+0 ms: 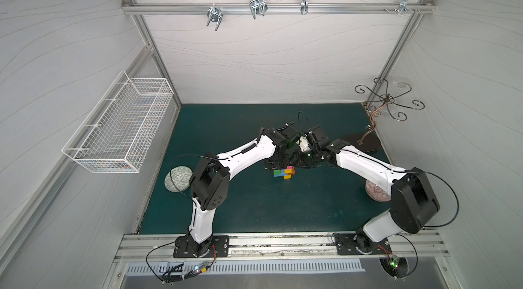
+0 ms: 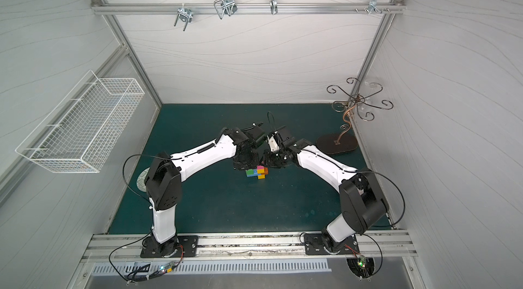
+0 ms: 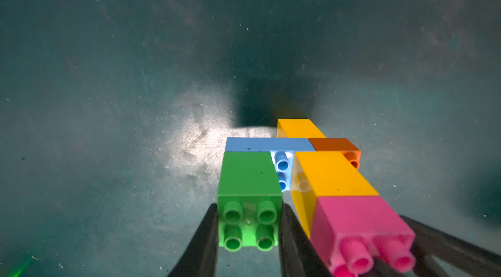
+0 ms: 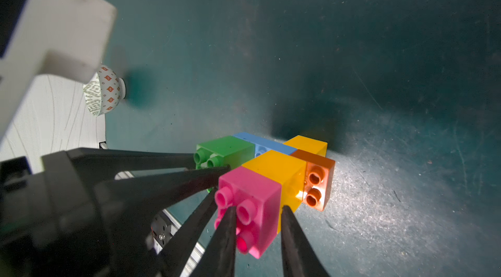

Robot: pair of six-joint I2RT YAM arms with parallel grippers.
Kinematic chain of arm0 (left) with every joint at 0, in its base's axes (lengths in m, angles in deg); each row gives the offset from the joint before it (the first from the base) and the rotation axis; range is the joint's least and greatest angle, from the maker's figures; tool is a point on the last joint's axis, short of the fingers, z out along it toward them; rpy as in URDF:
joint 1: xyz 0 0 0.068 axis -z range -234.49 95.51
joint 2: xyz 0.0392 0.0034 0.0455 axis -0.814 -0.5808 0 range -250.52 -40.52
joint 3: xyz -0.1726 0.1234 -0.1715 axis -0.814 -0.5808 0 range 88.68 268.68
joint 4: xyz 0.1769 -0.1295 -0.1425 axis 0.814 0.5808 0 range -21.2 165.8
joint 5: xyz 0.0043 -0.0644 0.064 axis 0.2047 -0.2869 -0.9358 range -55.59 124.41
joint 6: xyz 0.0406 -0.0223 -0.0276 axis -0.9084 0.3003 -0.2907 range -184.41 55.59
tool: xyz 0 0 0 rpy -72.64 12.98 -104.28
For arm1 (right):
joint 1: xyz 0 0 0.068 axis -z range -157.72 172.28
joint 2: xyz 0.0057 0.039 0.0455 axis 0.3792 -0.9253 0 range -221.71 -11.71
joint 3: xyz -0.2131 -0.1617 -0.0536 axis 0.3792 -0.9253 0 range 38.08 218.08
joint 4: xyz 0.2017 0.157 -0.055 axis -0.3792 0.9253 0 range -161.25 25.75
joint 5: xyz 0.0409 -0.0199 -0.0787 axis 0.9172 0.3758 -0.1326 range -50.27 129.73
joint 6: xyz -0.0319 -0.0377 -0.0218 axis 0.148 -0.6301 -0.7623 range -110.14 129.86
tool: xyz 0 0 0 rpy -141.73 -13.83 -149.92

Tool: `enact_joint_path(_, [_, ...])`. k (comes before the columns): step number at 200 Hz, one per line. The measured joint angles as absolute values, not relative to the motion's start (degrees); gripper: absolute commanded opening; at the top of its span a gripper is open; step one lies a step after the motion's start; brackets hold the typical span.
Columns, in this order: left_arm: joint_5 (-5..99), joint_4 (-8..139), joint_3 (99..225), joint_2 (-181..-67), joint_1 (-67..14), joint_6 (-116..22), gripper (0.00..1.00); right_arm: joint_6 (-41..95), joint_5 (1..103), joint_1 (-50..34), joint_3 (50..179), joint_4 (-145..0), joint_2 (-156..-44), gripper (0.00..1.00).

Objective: Assemble the number 4 with lego
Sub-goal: Assemble the lego brick with the lego brick.

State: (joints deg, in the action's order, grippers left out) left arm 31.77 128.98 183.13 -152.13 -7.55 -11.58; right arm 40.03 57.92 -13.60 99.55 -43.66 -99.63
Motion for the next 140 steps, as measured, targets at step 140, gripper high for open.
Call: enact_joint_path(140, [32.0,129.0,183.4,-152.4,-7.5,-11.6,0.00,40.0,58.7,-13.2,99.3,-43.9,-99.6,0.29])
